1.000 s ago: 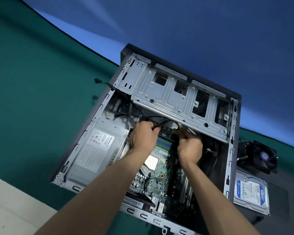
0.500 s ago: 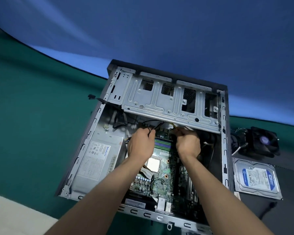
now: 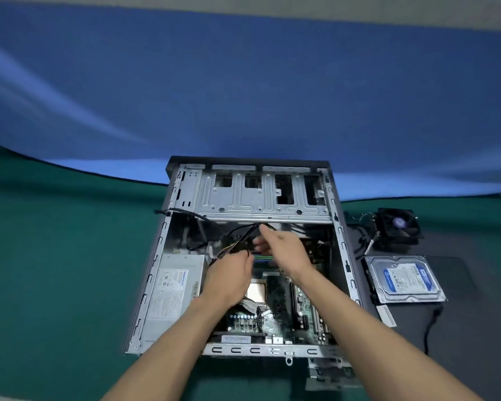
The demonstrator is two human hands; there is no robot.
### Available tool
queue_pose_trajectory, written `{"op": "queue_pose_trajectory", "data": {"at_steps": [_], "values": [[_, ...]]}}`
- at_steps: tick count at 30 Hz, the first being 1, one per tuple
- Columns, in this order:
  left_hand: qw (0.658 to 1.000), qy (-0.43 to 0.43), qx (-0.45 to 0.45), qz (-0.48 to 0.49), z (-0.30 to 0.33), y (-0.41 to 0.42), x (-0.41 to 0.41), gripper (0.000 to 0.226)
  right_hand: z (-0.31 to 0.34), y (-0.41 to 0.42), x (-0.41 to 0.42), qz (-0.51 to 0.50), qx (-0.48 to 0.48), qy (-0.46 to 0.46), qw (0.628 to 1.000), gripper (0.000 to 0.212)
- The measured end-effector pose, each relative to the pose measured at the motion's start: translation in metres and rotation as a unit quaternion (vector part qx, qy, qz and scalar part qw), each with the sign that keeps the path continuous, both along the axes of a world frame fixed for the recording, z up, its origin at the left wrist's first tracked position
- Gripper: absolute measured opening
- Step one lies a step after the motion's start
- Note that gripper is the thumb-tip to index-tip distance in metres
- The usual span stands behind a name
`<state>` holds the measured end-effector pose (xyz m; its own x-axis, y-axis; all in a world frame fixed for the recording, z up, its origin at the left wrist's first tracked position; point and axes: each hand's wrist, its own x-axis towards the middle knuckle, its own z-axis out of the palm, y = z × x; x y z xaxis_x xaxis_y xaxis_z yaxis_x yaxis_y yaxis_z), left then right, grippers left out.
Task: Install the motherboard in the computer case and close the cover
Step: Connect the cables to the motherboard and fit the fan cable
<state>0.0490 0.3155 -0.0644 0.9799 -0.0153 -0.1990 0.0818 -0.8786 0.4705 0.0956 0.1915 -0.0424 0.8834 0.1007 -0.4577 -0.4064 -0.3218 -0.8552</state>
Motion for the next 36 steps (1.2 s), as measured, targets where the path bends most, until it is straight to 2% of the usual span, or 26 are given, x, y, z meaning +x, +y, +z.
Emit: {"op": "queue_pose_trajectory", "data": {"at_steps": [4, 7, 14, 18, 22, 25, 27, 29, 31, 32, 34, 36], "values": [[0.994, 0.007, 0.055, -0.090, 0.009, -0.001, -0.008, 0.024, 0.028, 0.013, -0.006, 0.095, 0.038, -0.027, 0.994, 0.028], [0.993, 0.028, 0.059, -0.100, 0.013, 0.000, -0.014, 0.028, 0.040, 0.018, -0.009, 0.125, 0.035, -0.038, 0.991, 0.018], [0.998, 0.059, -0.035, -0.010, 0.024, 0.008, -0.019, 0.031, 0.057, 0.013, -0.014, 0.076, 0.049, -0.083, 0.992, 0.056], [0.979, 0.090, -0.174, 0.063, 0.022, 0.008, -0.016, 0.023, 0.065, -0.002, -0.014, 0.038, 0.094, -0.095, 0.990, 0.054], [0.934, 0.100, -0.323, 0.115, 0.031, 0.006, -0.010, 0.017, 0.060, -0.021, -0.012, -0.009, 0.119, -0.087, 0.989, 0.049], [0.887, 0.112, -0.431, 0.126, 0.044, 0.004, -0.003, 0.048, 0.052, -0.032, -0.013, -0.023, 0.111, -0.079, 0.990, 0.045], [0.855, 0.109, -0.486, 0.144, 0.052, 0.003, 0.001, 0.052, 0.046, -0.038, -0.013, -0.039, 0.105, -0.069, 0.991, 0.043], [0.797, 0.111, -0.568, 0.171, 0.059, 0.002, 0.005, 0.047, 0.038, -0.044, -0.013, -0.041, 0.090, -0.060, 0.993, 0.039], [0.729, 0.119, -0.647, 0.188, 0.065, 0.002, 0.009, 0.030, 0.030, -0.050, -0.013, -0.036, 0.075, -0.051, 0.995, 0.035], [0.708, 0.124, -0.668, 0.193, 0.068, 0.001, 0.011, 0.025, 0.026, -0.053, -0.014, -0.033, 0.068, -0.044, 0.996, 0.035], [0.711, 0.128, -0.662, 0.200, 0.069, -0.002, 0.015, 0.027, 0.020, -0.058, -0.016, -0.023, 0.049, -0.028, 0.998, 0.039], [0.756, 0.118, -0.614, 0.196, 0.068, -0.007, 0.017, 0.028, 0.015, -0.061, -0.019, -0.018, 0.033, -0.023, 0.999, 0.044]]}}
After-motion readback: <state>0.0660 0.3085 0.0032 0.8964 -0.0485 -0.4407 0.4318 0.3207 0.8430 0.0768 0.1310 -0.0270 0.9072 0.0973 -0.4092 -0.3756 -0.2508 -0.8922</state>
